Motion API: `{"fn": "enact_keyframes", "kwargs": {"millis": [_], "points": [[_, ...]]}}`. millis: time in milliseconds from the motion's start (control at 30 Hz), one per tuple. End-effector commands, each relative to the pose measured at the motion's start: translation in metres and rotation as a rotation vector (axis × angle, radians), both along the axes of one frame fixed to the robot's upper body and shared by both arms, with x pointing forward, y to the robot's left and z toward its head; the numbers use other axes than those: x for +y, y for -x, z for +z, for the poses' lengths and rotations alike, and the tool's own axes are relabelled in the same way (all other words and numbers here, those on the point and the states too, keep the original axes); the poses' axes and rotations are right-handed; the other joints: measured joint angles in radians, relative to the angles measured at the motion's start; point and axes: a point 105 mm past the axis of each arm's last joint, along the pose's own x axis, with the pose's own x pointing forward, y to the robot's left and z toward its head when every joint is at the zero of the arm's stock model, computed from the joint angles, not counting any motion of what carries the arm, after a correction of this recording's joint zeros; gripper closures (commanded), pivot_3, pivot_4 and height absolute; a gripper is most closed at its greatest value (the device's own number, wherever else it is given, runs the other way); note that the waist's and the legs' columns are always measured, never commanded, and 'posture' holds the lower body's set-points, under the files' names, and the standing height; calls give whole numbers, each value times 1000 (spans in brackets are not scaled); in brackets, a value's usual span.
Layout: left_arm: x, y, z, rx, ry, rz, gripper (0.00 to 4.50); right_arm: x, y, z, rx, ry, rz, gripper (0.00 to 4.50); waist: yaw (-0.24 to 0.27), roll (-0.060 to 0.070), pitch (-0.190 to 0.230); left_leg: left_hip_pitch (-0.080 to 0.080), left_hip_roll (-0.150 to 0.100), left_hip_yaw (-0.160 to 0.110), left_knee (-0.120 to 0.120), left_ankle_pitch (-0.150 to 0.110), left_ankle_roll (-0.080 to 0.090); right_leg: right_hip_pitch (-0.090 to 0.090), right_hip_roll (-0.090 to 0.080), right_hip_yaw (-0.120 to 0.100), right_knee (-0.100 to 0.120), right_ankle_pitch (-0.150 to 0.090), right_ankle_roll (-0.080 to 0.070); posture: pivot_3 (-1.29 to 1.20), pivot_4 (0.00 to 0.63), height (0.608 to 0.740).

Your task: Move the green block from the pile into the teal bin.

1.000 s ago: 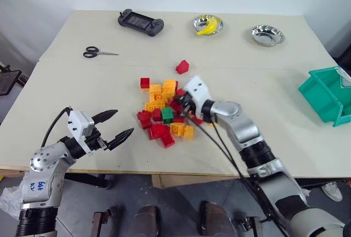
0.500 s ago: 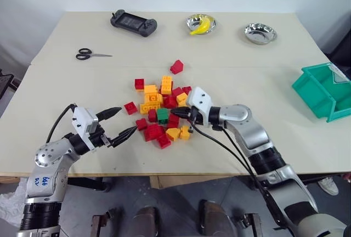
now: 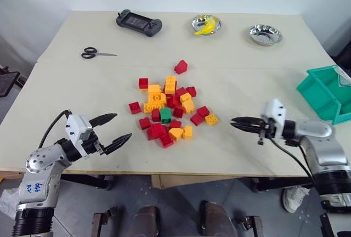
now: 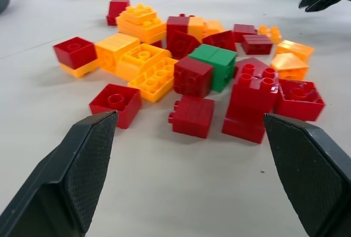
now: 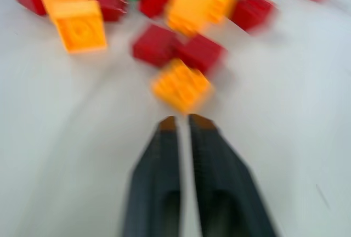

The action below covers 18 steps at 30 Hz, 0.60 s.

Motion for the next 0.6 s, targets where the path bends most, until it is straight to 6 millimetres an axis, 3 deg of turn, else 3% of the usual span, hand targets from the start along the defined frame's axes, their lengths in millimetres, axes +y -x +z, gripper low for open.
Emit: {"fn": "enact_keyframes", "kwargs": {"millis": [33, 233, 300, 433, 600], "points": [[-5, 5, 7, -37, -37, -44, 0, 2, -1, 20, -94, -20, 8, 2577, -5, 0, 0, 0, 0, 0, 0, 0, 0, 0, 0, 0, 0, 0, 0, 0, 150, 740], [-12, 5, 7, -23, -15, -65, 0, 67, -9, 41, -30, -55, 130, 463, -16, 0, 0, 0, 0, 0, 0, 0, 0, 0, 0, 0, 1, 0, 0, 0, 150, 740], [-14, 7, 5, -17, -14, -66, 0, 94, -14, 52, -33, -46, 183, 9, -16, 0, 0, 0, 1, 0, 0, 0, 0, 0, 0, 0, 1, 0, 0, 0, 150, 740], [-14, 5, 6, -21, -4, -51, 0, 141, -25, 62, -37, 6, 276, 9, -14, 0, 0, 0, 1, 0, 1, 0, 0, -1, 0, 0, 1, 0, 0, 0, 150, 740], [-20, 4, 3, -21, 6, -50, 0, 187, -46, 46, -9, 166, 322, 9, -14, 0, 0, -1, 0, -1, 1, 0, 0, -1, 0, 0, 1, 0, 0, 0, 150, 740]]}}
